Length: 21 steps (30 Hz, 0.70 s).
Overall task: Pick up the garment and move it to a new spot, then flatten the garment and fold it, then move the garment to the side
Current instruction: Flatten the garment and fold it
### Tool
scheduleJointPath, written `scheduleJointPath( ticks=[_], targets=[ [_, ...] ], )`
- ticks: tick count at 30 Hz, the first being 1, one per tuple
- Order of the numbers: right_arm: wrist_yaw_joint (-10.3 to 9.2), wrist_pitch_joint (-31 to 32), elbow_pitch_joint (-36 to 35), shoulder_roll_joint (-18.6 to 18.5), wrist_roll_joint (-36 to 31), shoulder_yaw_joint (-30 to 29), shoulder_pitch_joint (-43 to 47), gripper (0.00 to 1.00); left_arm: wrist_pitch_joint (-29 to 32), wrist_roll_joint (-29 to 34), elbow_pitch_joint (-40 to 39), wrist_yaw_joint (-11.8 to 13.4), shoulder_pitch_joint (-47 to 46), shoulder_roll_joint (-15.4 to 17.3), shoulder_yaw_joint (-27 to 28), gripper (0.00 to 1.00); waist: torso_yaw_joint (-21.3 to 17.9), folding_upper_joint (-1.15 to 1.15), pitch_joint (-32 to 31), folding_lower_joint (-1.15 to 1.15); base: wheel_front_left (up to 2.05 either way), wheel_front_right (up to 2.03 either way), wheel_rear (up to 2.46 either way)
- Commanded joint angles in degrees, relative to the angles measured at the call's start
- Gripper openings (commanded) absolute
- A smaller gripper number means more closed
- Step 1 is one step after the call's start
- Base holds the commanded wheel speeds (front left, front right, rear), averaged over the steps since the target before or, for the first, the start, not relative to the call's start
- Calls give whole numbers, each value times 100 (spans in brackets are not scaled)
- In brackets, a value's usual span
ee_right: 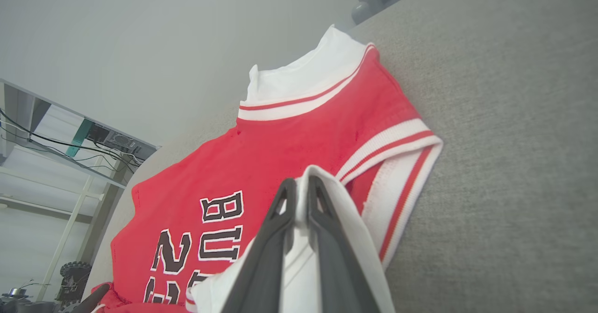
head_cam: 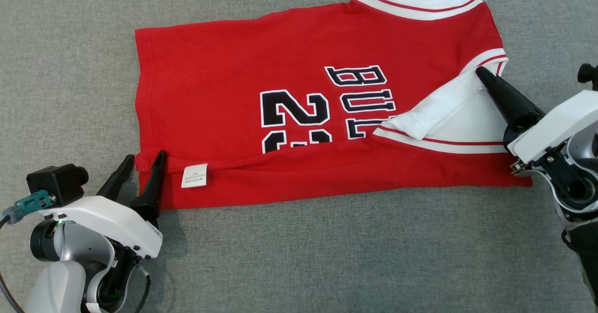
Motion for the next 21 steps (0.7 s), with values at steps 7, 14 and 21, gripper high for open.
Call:
scheduleJointPath(
  ticks=[7,14,21],
  targets=[
    [3,-706,25,-199,49,153,139,100,-682,95,-64,90,18,-177,161,100,-14,0,-60,0,0,0,0],
    [3,-2181,-124,-103,-655,-86,727,100,-1897,585,-314,409,156,-423,341,100,-61,0,-305,0,0,0,0],
    [3,-3000,-497,125,-1918,-501,1355,100,-2654,1249,-441,658,247,-388,277,100,-173,0,-560,0,0,0,0]
  ],
)
